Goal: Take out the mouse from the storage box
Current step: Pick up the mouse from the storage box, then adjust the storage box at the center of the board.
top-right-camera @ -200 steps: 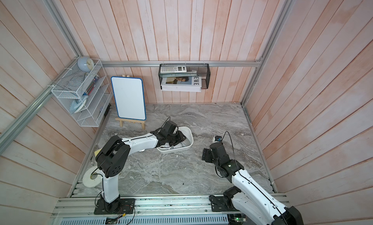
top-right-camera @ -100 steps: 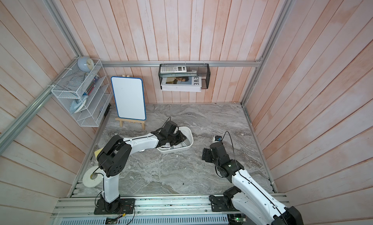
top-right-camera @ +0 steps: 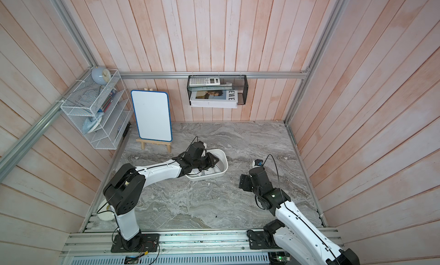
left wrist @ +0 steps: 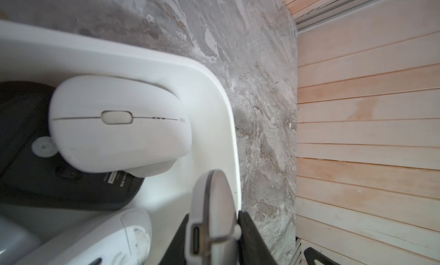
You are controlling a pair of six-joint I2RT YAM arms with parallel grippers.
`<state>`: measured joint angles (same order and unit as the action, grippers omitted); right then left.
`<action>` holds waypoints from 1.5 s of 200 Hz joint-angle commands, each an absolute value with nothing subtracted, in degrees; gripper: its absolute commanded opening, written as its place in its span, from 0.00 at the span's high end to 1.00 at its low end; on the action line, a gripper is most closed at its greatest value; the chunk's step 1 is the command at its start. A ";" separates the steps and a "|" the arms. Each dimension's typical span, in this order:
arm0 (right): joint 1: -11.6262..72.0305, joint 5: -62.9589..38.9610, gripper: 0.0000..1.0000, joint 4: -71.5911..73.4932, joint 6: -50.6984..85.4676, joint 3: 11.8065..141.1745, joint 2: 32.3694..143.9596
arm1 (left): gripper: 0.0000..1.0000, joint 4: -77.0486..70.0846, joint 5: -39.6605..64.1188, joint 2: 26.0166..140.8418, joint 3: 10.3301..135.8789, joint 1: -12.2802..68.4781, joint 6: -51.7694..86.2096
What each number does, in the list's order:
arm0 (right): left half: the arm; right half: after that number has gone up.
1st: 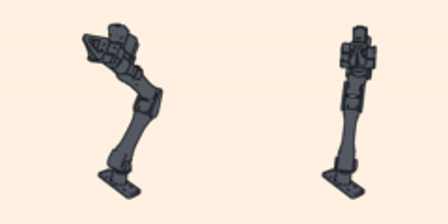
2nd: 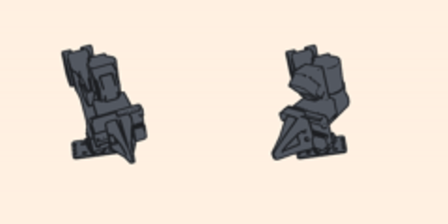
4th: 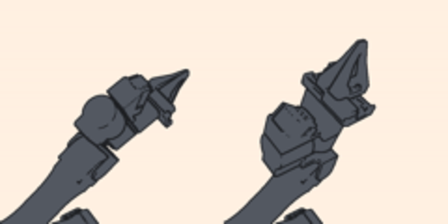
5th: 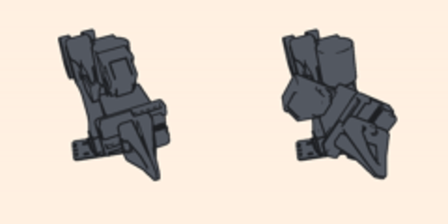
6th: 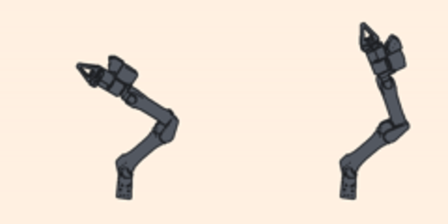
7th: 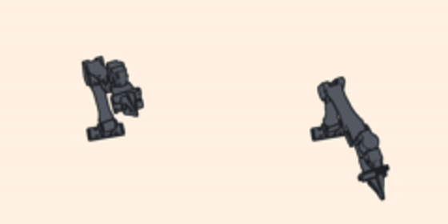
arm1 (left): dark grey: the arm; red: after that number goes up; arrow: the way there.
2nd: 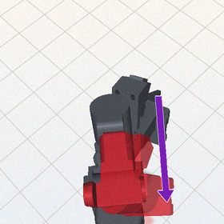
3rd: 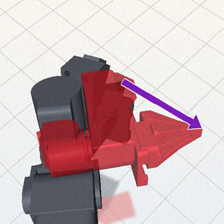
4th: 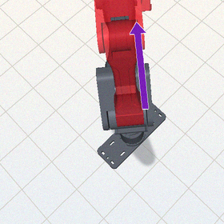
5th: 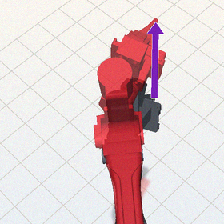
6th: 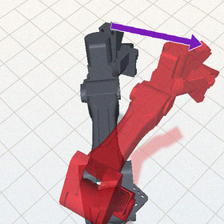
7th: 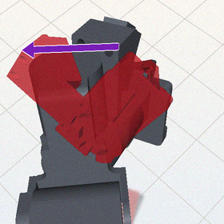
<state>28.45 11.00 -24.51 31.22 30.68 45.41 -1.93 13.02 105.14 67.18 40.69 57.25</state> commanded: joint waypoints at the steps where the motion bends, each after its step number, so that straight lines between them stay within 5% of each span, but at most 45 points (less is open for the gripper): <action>1: 28.17 12.97 0.15 -28.77 30.41 33.65 43.48 | 0.84 -4.53 12.93 102.00 67.02 41.02 56.59; 119: 28.13 20.13 0.15 -37.48 31.98 35.65 30.16 | 0.85 14.98 21.95 118.63 94.24 45.70 47.03; 300: 28.13 19.63 0.15 -37.74 33.48 32.24 27.77 | 0.85 47.06 18.43 146.81 137.25 48.78 34.22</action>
